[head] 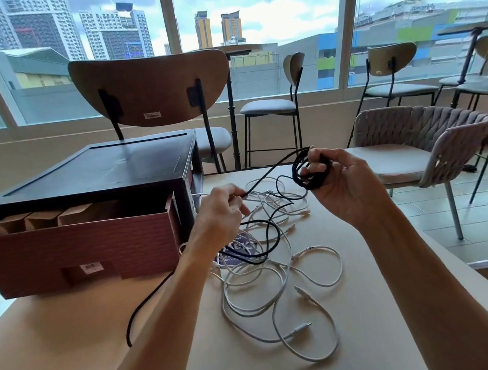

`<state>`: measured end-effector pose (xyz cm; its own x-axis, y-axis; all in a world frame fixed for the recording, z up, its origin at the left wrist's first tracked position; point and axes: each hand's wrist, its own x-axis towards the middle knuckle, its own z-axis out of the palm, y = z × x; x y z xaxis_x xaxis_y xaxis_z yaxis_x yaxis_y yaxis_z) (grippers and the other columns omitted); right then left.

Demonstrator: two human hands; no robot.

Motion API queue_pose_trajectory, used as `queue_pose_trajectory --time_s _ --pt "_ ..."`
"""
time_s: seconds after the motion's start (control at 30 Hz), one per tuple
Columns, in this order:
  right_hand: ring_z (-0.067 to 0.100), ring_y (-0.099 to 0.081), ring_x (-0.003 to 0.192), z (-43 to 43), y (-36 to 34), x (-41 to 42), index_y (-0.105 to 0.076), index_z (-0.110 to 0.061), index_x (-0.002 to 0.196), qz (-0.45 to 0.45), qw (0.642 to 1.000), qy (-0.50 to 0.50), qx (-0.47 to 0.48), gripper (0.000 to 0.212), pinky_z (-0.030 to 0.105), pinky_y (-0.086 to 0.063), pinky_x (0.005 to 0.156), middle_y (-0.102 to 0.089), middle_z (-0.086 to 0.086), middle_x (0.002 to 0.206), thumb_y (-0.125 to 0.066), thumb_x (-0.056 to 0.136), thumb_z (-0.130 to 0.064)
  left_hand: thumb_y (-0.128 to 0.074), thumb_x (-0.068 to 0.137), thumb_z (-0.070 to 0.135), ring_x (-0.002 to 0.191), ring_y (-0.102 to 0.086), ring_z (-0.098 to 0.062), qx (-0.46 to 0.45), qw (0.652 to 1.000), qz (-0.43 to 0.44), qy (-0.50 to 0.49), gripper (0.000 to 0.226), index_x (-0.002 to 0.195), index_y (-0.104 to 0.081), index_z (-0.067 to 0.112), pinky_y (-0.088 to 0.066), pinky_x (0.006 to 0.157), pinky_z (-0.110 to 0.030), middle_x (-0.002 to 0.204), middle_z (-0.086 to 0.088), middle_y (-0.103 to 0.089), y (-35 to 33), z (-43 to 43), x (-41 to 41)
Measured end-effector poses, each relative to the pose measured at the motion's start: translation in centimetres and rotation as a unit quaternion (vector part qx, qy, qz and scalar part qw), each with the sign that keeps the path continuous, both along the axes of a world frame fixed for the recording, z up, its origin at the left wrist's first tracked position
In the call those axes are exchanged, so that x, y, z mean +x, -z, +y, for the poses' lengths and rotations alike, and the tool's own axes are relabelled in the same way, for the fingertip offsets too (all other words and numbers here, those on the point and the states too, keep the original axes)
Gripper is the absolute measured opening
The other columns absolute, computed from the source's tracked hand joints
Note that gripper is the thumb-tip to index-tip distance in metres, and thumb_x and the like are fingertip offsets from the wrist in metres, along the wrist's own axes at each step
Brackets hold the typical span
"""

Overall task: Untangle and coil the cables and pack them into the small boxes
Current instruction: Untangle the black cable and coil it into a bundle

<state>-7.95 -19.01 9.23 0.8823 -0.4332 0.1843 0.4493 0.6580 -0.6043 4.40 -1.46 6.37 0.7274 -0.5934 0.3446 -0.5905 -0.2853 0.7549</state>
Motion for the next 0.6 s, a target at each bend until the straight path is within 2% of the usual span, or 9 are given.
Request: queue_pose_trajectory --time_s 0.13,0.2,0.3,0.37,0.43,0.53,0.6 --pt "0.012 -0.061 0.064 0.08 0.11 0.07 -0.057 -0.002 0.102 -0.045 0.999 -0.014 0.016 0.019 0.023 -0.046 0.089 -0.068 0.005 0.084 -0.041 0.101 -0.011 -0.054 0.101 0.013 0.057 -0.053 -0.005 0.058 0.998 -0.021 0.015 0.019 0.111 -0.070 0.015 -0.039 0.047 -0.014 0.080 0.002 -0.064 -0.16 0.07 -0.31" --pt "0.013 -0.062 0.069 0.13 0.19 0.13 -0.059 -0.001 0.105 -0.058 0.998 -0.020 0.008 0.021 0.024 -0.051 0.088 -0.070 0.005 0.090 -0.040 0.101 -0.011 -0.056 0.100 0.014 0.061 -0.054 -0.008 0.103 0.994 -0.025 0.035 0.019 0.109 -0.073 0.018 -0.041 0.050 -0.016 0.079 0.007 -0.061 -0.12 -0.05 -0.54" --pt "0.013 -0.063 0.077 -0.06 0.23 0.06 -0.061 0.000 0.109 -0.071 0.997 -0.036 0.016 0.025 0.024 -0.054 0.085 -0.069 0.007 0.101 -0.041 0.101 -0.009 -0.058 0.099 0.016 0.062 -0.053 -0.005 0.137 0.988 -0.013 0.062 0.019 0.108 -0.074 0.018 -0.037 0.047 -0.008 0.076 0.012 -0.060 -0.06 -0.23 -0.72" --pt "0.013 -0.064 0.080 -0.24 0.25 -0.06 -0.061 0.001 0.114 -0.073 0.996 -0.038 0.033 0.025 0.023 -0.050 0.095 -0.068 0.007 0.104 -0.042 0.100 -0.009 -0.059 0.099 0.015 0.066 -0.054 -0.004 0.139 0.987 -0.003 0.077 0.019 0.111 -0.074 0.017 -0.037 0.049 -0.006 0.076 0.014 -0.060 -0.14 -0.24 -0.86" --pt "0.011 -0.063 0.077 -0.29 0.27 -0.16 -0.057 0.002 0.118 -0.070 0.997 -0.031 0.029 0.027 0.023 -0.045 0.102 -0.069 0.005 0.098 -0.044 0.098 -0.009 -0.059 0.099 0.014 0.068 -0.054 -0.003 0.133 0.988 -0.003 0.079 0.021 0.113 -0.074 0.015 -0.038 0.051 -0.004 0.076 0.015 -0.059 -0.15 -0.26 -0.88" --pt "0.005 -0.058 0.065 -0.10 0.05 -0.28 -0.044 0.006 0.126 -0.065 0.998 -0.020 -0.011 0.036 0.022 -0.048 0.097 -0.067 0.000 0.078 -0.047 0.093 -0.008 -0.056 0.100 0.013 0.066 -0.055 -0.003 0.134 0.989 -0.026 0.055 0.023 0.117 -0.072 0.016 -0.037 0.050 -0.005 0.075 0.014 -0.057 0.06 -0.22 -0.74" --pt "0.004 -0.051 0.056 -0.05 -0.05 -0.26 -0.041 0.009 0.130 -0.055 0.998 -0.023 -0.021 0.049 0.023 -0.049 0.095 -0.060 -0.003 0.067 -0.052 0.084 -0.005 -0.055 0.101 0.013 0.067 -0.060 -0.010 0.130 0.990 -0.045 0.035 0.025 0.120 -0.070 0.017 -0.044 0.055 -0.014 0.077 0.008 -0.060 0.22 -0.06 -0.61"
